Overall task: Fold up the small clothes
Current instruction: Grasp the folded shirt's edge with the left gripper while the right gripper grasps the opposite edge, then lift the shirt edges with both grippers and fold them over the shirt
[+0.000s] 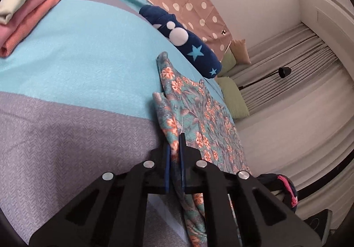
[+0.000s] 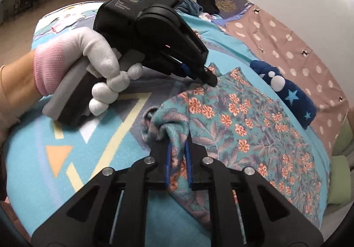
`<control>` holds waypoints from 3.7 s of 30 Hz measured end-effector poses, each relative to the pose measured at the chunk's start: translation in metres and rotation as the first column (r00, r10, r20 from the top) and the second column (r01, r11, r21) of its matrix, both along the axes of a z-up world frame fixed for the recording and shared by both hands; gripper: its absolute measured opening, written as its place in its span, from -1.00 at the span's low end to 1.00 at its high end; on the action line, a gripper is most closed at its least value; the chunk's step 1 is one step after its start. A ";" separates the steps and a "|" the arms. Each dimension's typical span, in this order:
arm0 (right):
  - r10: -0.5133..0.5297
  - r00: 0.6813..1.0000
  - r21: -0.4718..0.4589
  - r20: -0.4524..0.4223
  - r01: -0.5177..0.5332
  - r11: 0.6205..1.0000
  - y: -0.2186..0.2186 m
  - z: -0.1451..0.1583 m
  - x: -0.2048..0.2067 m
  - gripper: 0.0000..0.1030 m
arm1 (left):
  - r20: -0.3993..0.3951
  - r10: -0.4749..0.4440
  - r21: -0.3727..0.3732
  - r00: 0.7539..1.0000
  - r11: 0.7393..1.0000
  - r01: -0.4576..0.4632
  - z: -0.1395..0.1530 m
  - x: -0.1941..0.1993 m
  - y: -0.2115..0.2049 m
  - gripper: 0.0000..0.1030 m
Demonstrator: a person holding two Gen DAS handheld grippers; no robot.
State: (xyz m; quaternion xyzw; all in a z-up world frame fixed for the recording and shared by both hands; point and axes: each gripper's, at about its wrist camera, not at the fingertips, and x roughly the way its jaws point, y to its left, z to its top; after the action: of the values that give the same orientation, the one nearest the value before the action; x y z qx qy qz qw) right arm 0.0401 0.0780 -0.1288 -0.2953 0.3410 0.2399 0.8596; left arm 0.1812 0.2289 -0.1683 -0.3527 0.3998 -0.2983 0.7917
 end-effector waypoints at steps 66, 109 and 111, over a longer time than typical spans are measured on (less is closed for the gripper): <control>-0.443 0.896 0.509 -0.003 0.383 0.771 -0.205 0.086 -0.022 -0.78 | 0.048 -0.190 0.302 0.981 0.938 0.167 0.122 0.063 -0.242 -0.83; -0.564 0.746 0.626 -0.355 0.637 0.449 -0.389 0.019 -0.069 -0.67 | 0.002 -0.431 0.686 0.902 0.657 0.313 0.086 0.037 -0.473 -0.55; -0.568 0.740 0.622 -0.359 0.644 0.445 -0.391 0.019 -0.070 -0.65 | 0.039 -0.425 0.682 0.904 0.673 0.287 0.096 0.035 -0.467 -0.52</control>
State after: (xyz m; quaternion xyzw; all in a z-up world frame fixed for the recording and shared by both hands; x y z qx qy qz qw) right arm -0.0303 -0.3135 -0.1100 0.2155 0.3441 0.0430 0.9128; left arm 0.2166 -0.2376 -0.0719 0.0668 0.4609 -0.3192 0.8254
